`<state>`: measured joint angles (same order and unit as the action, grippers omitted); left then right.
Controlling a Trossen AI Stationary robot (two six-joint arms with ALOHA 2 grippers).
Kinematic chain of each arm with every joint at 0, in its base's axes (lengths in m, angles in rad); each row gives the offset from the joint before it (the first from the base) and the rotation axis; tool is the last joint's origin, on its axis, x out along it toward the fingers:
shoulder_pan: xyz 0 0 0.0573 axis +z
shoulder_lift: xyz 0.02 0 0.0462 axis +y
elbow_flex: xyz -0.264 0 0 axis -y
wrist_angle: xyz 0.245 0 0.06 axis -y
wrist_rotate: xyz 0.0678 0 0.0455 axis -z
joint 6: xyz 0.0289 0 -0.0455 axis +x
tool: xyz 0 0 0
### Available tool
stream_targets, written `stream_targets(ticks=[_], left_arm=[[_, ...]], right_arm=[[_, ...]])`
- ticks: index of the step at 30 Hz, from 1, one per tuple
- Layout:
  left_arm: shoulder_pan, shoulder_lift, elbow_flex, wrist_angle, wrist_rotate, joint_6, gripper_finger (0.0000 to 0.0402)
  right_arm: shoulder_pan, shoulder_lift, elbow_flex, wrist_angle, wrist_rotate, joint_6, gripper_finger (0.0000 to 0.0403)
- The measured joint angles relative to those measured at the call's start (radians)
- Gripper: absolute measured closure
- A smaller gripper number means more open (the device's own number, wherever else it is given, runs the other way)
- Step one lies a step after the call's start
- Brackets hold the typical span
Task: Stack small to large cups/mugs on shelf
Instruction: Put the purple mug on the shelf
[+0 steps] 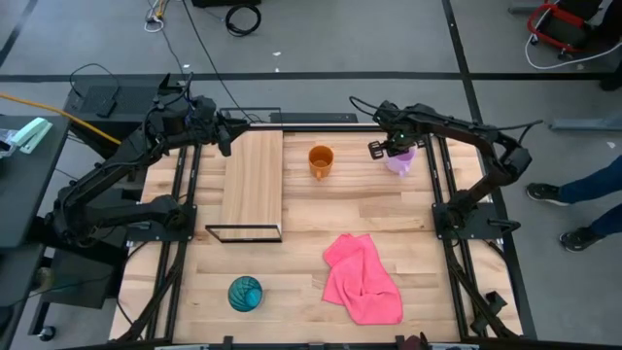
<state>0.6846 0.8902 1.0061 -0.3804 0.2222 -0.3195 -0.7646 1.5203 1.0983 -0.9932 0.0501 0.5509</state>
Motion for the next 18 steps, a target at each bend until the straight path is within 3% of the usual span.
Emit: stream_targets(ticks=[6,18], left_arm=[[0.0,0.0,0.0,0.001,0.0,0.0,0.0294],[0.0,0.0,0.0,0.001,0.0,-0.003,0.0294]], right_arm=[[0.101,-0.068,0.126,-0.041,-0.009,-0.002,0.0398],[0.362,-0.089,0.548,-0.269,0.025,0.012,0.04]])
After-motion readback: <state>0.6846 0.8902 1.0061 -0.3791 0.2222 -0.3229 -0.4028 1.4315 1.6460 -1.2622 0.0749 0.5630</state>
